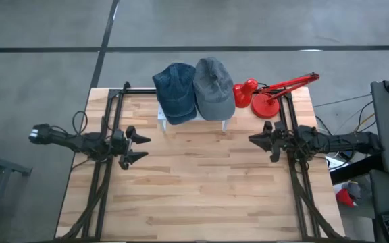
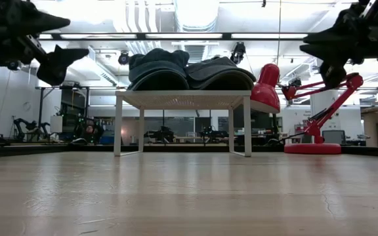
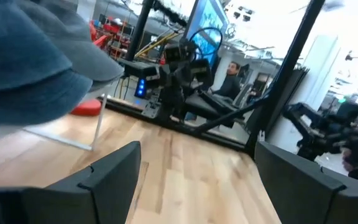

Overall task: Pick & Place hat
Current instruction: Return to Home Position

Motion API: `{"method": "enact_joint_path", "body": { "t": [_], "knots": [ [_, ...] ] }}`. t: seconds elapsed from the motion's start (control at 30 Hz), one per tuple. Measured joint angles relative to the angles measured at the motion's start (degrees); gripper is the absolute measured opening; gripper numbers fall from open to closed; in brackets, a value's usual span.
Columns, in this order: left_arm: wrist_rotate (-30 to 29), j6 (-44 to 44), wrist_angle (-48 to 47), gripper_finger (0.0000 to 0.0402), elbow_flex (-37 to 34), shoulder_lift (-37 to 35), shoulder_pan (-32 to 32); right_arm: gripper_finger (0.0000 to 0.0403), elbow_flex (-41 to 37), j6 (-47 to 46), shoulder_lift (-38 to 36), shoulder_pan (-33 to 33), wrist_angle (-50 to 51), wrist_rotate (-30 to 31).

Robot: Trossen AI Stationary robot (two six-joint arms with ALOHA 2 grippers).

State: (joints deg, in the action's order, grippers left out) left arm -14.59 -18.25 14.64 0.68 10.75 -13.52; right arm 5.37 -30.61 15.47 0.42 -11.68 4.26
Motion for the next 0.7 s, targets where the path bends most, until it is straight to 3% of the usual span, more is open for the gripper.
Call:
{"method": "enact_joint_path", "body": {
  "t": [0.33, 0.7],
  "knots": [
    [0.5, 4.4, -8.4, 0.0317, -0.2, -5.4, 0.0, 0.0068, -0.2, 1.1, -13.5, -0.1, 17.1, 0.0],
    [0.1, 4.5, -8.7, 0.0317, -0.2, -5.1, 0.0, 0.0068, -3.9, 3.2, -13.3, -0.2, 13.4, -4.2]
  ]
}}
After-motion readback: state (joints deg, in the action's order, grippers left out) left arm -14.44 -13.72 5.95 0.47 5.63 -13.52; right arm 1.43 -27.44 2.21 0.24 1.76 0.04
